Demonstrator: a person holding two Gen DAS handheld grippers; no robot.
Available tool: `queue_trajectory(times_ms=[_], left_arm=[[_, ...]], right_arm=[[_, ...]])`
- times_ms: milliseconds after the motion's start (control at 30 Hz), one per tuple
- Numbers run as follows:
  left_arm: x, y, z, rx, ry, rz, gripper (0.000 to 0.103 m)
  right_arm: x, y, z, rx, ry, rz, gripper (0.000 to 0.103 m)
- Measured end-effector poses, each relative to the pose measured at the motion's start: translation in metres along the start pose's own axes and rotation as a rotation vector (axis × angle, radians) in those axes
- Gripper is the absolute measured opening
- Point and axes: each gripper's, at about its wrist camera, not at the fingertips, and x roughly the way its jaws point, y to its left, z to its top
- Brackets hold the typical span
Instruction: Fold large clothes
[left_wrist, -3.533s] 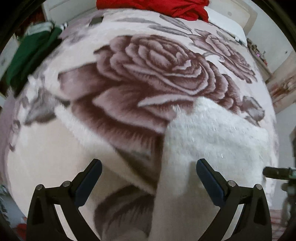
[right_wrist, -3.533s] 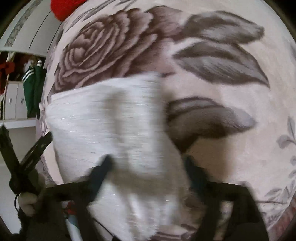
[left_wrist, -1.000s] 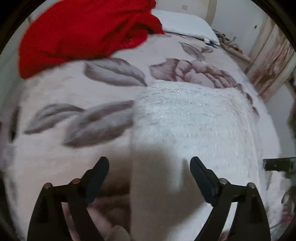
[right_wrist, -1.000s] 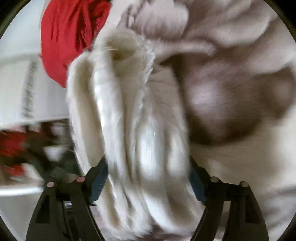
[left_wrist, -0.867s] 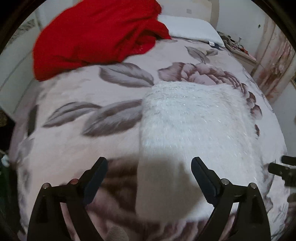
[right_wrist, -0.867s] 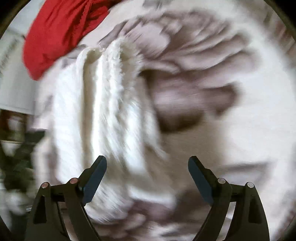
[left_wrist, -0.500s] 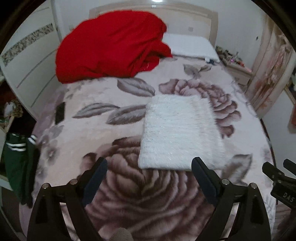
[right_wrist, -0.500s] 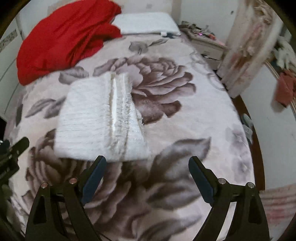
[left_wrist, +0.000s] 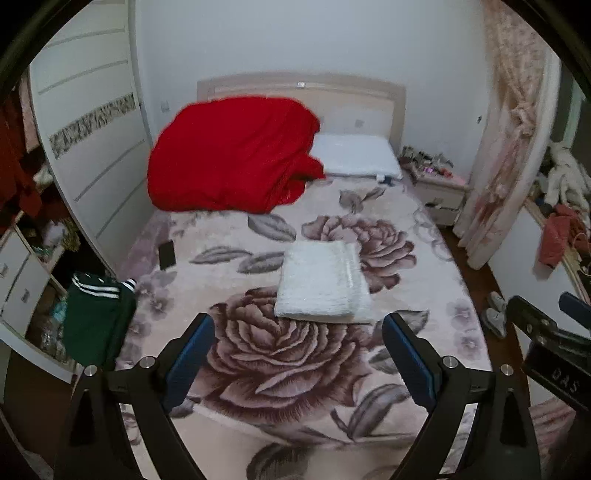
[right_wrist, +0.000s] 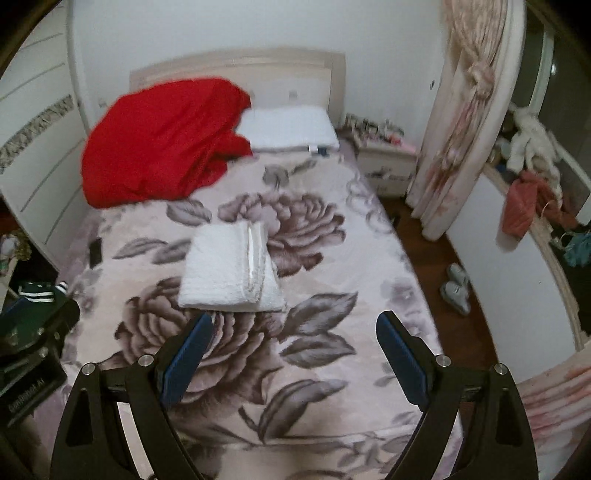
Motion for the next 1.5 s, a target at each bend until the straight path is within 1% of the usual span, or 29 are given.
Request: queue_trajectory(times_ms=[133,267,333,433,567,733,967,1333,1500], left_arm=[[-0.055,-0.008,-0.006,-0.003,-0.039,0.006,0.093],[-0.093,-0.012,-0.013,-0.021,-0.060,0.003,0.093],[-0.106,-0.014,-0.016,-0.026,-0.063,0.005,0.093],[-0.118,-0.017,-0.016,-0.023,-0.040,0.014,0.093],[-0.136,-0.021,-0.018,-0.019,-0.020,0.024,0.093],[-0.152,-0.022,-0.020,-0.015,-0.015,0.061,0.093],[-0.166,-0.020,-0.024,-0.019,-0.051,0.075,0.093],[-0.167,-0.020,-0.026,-0.022,-0.052,0.076,0.093],[-0.170,-0.024,-0.026,-0.033,-0.052,0.071,0.093]], right_arm=[[-0.077,-0.017,-0.008,-0.009,-0.065,-0.006,0.092],[-0.138,-0.036,-0.021,-0.008,-0.092,0.015,0.092],[-0.164,-0.044,-0.027,-0.003,-0.108,0.026,0.092],[-0.194,-0.052,-0.038,-0.008,-0.127,0.026,0.092],[-0.223,-0.058,-0.045,-0.026,-0.124,0.029,0.093],[-0.246,-0.065,-0.040,-0.030,-0.115,0.041,0.094],[-0.265,-0.066,-0.036,-0.035,-0.125,0.060,0.094],[-0.270,-0.063,-0.027,-0.058,-0.139,0.078,0.094],[-0.273,-0.065,-0.029,-0.057,-0.142,0.088,0.094]])
